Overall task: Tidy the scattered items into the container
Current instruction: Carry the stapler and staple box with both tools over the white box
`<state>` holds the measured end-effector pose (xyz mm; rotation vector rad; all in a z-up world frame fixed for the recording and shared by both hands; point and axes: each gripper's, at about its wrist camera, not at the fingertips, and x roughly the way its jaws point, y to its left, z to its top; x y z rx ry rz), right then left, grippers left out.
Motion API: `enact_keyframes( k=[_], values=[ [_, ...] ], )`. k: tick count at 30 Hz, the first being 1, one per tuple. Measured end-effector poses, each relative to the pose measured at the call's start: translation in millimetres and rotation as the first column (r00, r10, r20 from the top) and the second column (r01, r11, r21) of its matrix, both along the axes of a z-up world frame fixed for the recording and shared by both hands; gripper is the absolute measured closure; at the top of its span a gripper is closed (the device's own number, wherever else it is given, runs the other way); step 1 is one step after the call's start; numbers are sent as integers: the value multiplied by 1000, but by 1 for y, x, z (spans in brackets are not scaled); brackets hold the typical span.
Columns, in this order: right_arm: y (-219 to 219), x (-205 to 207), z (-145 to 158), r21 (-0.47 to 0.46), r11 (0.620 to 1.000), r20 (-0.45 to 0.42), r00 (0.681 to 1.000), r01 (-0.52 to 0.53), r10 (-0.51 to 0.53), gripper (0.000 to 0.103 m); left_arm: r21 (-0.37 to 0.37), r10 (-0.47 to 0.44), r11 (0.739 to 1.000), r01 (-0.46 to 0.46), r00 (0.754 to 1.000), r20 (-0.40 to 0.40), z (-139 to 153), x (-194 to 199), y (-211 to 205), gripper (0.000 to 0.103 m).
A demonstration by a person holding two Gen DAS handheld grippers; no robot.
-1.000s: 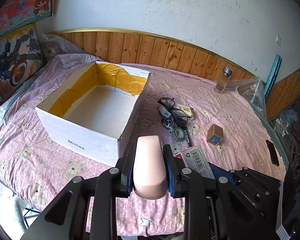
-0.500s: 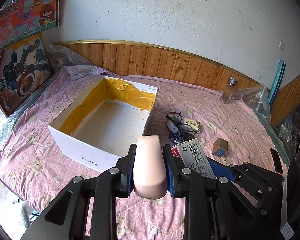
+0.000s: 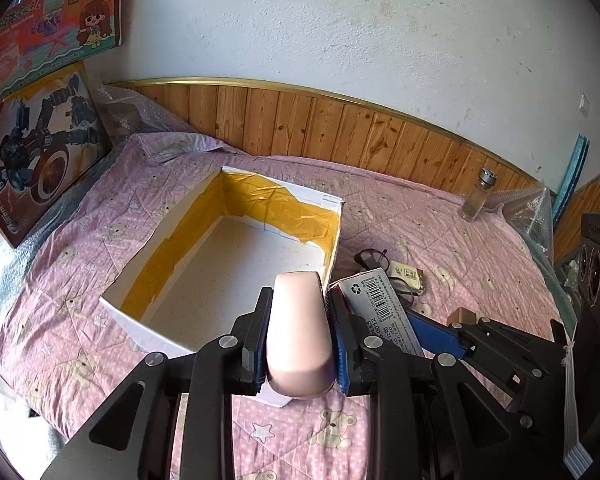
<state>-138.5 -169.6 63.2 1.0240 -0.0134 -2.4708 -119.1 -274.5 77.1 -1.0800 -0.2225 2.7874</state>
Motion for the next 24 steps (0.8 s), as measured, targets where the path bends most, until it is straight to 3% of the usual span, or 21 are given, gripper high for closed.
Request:
enact_keyframes(
  k=[17,24],
  values=[
    [-14,-106,-11,37,999,85,996,-40,37,64,122,25,992,-45,987,156,-22,-102,-45,76],
    [-17,-139,-19,71,996,102,993,-59,51,64,113,24,992,-50,975,223,-35,-133,-54,76]
  ],
)
